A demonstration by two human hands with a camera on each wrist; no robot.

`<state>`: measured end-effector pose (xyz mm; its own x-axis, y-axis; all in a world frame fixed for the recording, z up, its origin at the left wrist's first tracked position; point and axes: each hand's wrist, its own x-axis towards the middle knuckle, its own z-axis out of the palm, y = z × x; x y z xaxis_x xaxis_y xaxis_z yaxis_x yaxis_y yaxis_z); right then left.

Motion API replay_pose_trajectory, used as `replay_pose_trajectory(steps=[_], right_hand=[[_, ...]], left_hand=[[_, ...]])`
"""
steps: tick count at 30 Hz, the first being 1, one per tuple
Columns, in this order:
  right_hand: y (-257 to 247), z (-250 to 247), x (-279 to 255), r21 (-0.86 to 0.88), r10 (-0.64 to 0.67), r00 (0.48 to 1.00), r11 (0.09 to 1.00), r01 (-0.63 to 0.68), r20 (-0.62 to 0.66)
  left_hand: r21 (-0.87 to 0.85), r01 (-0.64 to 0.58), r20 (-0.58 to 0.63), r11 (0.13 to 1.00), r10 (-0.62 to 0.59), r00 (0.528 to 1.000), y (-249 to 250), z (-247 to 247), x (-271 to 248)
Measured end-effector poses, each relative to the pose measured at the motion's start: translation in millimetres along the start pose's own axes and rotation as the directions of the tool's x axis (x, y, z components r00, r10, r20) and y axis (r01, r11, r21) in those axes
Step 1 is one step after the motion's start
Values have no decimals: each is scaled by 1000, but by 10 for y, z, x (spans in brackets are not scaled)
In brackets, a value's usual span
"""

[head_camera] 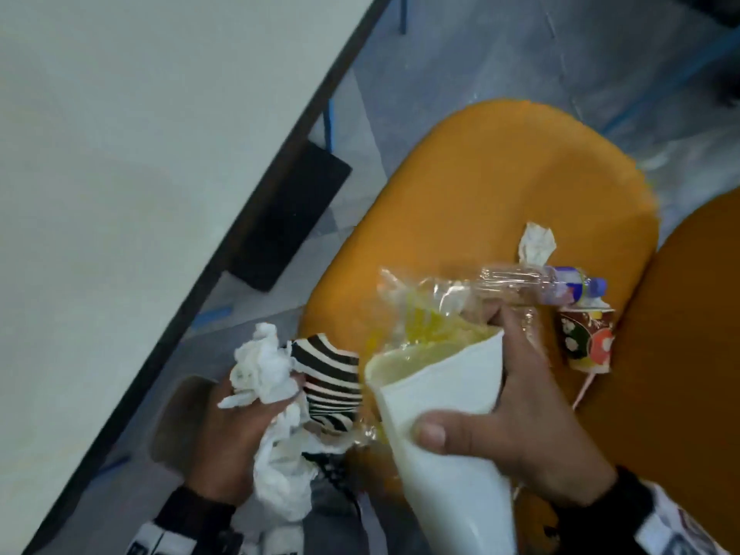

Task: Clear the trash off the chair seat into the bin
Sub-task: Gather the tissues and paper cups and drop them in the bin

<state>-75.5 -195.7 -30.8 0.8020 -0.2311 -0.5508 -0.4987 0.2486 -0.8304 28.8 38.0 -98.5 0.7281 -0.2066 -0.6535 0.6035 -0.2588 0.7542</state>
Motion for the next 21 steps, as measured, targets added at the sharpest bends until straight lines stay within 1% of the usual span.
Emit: replay_pose_trajectory(steps=[1,2,3,4,5,6,8,9,10,11,12,13,14,15,16,17,18,19,21], right_hand=[[16,220,-55,-21,0,1000,1000,1,23],[27,454,-85,-52,-6,999,999,8,44],[81,684,-87,-104,-12,999,994,17,51],[142,909,-85,-170,-18,999,985,26,46],[226,1130,-76,-242,-22,999,970,30,36],[312,1350,-60,-299,-23,999,954,31,31],[536,1800,17,-424,5,998,905,24,69],[669,2023,74,-498,25,994,866,32,108],[811,2218,134,-570,44,988,820,47,145],[962,2408,182,-634,65,983,771,60,172],[1125,2586,221,-684,85,979,727,68,188],[1285,2759,270,-716,98,977,694,70,190],[1406,2930,335,-739,105,976,670,73,191],[1523,3089,399,-754,108,976,653,74,190],[1631,3231,478,-758,94,977,646,86,191],[1735,3369,556,-759,70,980,643,98,186],[1871,3503,649,-764,50,982,635,110,183],[1936,3582,731,-761,30,985,639,114,172],[2182,3756,886,-766,10,984,629,133,179]], left_hand=[[-74,-30,-59,997,26,998,-31,-101,-99],[-192,-49,-118,980,26,993,-208,-269,-153],[-263,-45,-191,964,-6,982,-334,-424,-237],[-240,-46,-208,970,-5,978,-535,-581,-295],[-226,-27,-233,974,-27,972,-609,-681,-373],[-206,-34,-289,978,-27,957,-730,-810,-426],[-244,-63,-403,968,-42,914,-954,-1120,-467],[-266,-66,-470,962,-70,880,-1044,-1271,-476],[-246,-30,-529,969,-109,841,-1206,-1436,-451],[-232,19,-554,972,-149,819,-1351,-1593,-452],[-243,74,-578,967,-205,790,-1495,-1744,-471],[-270,128,-575,954,-266,774,-1623,-1889,-482],[-282,157,-565,946,-296,770,-1736,-2002,-467],[-276,177,-547,945,-306,779,-1856,-2114,-452],[-249,182,-534,951,-292,793,-1946,-2200,-401],[-219,195,-497,956,-282,820,-2011,-2276,-356],[-204,209,-467,956,-283,838,-2148,-2344,-272],[-170,216,-459,961,-272,846,-2165,-2385,-199],[-150,241,-500,959,-284,818,-2346,-2478,26]])
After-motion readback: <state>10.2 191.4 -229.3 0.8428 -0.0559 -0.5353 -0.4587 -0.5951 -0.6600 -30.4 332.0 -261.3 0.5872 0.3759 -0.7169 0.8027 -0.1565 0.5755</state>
